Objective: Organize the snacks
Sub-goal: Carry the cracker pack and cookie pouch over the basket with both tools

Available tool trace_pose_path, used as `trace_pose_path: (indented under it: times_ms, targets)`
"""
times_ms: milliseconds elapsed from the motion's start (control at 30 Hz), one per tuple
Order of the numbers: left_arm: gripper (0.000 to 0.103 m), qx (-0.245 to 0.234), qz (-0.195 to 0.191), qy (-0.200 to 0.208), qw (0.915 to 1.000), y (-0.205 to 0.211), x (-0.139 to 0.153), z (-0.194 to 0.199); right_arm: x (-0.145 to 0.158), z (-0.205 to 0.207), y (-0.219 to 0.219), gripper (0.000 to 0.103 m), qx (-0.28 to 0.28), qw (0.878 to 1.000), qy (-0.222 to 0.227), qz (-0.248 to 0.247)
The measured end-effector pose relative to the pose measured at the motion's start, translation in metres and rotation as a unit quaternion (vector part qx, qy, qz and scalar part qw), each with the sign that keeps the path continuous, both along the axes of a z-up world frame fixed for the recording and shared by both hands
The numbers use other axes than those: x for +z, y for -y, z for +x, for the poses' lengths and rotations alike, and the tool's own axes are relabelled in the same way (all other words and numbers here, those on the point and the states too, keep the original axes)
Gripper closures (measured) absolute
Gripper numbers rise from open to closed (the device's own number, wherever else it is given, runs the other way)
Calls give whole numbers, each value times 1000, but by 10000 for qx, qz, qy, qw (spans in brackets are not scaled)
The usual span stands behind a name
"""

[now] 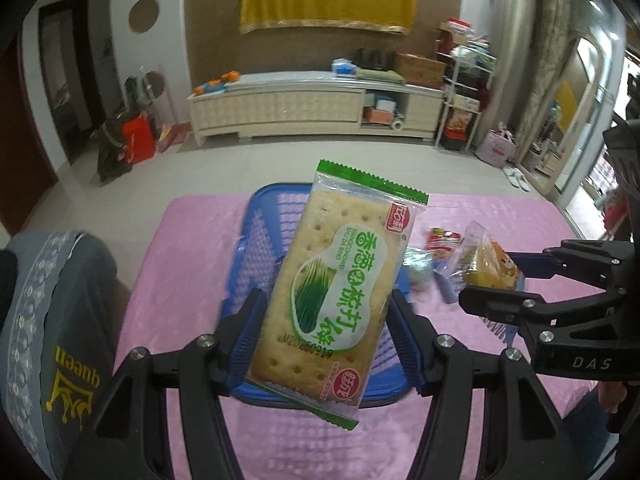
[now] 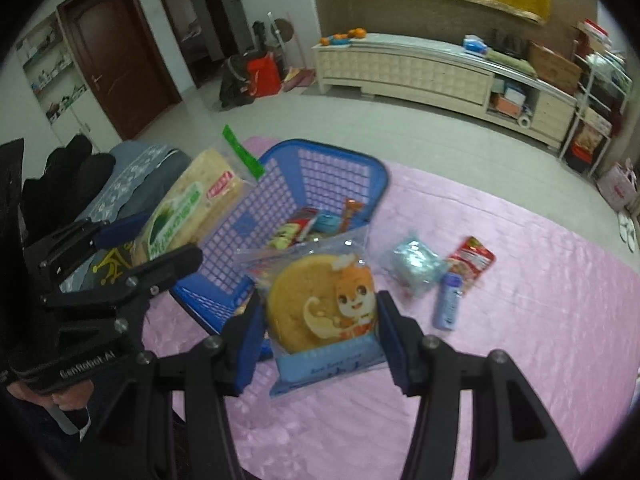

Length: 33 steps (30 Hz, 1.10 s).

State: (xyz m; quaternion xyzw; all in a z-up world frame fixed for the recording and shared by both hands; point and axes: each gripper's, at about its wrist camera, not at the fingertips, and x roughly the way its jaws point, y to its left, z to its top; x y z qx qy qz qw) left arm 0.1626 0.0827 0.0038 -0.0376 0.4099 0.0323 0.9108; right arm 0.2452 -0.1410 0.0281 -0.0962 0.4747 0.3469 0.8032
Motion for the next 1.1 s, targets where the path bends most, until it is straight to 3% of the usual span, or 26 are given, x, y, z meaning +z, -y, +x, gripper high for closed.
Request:
trace_pose_path:
  times_ms: [433,600,767,933,1100]
  targets:
    - [44,332,-228,-193,9990,-46,-29,-6,-43,-4,-80,45,506,9954,-17,-818]
    - [44,348,-327,-251,9985,-48,-37,-4,-56,-12,-98,45,703,9849,352,-1540]
    - [44,343,-360,-308,9983,-49,-41,-2,-67,-20,-110,43,871,9737,414,-2066]
    - [44,311,-338,-351,9983,-49,-41,-2,-67,-23,-114,19,645,9629,684,-2529]
    - [44,280,-337,-399,9982,-47,-41,-1,-59,-28,-108,17,468,9537,1024,-2789]
